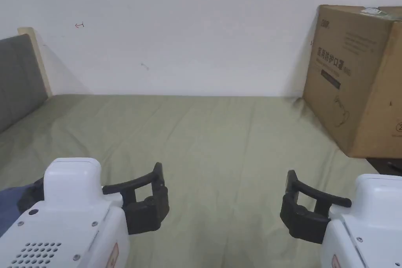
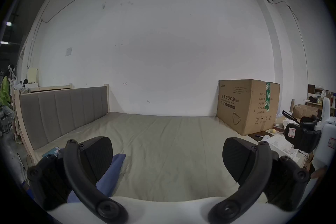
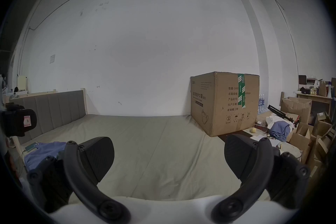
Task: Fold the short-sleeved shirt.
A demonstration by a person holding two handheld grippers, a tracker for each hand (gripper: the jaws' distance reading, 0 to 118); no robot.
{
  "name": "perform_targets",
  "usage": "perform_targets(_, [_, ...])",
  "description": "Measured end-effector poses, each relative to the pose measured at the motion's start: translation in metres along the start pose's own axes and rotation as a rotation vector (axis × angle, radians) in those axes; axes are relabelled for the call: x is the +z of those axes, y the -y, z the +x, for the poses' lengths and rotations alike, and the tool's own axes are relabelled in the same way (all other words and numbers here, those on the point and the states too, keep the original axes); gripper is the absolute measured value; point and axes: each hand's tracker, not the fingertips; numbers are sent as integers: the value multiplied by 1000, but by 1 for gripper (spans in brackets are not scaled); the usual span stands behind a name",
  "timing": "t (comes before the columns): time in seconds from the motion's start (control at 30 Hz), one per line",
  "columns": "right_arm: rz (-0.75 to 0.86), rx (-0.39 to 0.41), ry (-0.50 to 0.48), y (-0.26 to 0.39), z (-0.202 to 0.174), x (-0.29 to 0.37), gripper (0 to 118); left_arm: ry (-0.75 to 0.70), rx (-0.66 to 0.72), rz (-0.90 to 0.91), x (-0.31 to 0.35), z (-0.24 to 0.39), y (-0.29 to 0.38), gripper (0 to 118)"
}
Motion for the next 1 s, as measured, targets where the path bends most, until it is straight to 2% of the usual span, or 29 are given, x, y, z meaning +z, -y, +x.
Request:
perform_targets(0.57, [-23, 1, -21, 3, -1, -3, 118, 28, 12, 2, 1, 0, 3, 118])
perform_targets(0.67, [-25, 27, -14, 3, -4, -3, 118, 34, 37, 3, 0, -2, 3, 118])
perform_targets(0.73, [-23, 99, 12, 1, -10, -3, 118, 72, 128, -3, 0, -7, 3, 118])
perform_targets(0.83, [23, 259, 22, -1, -28, 3, 118, 122, 324, -11, -5, -22, 10, 118])
perform_targets(0.93, [85, 465, 36, 3, -52, 9, 118, 161, 566, -20, -11, -38, 24, 118])
perform_targets(1.0, [128, 651, 46, 12, -68, 12, 118, 163, 777, -41, -14, -42, 32, 118])
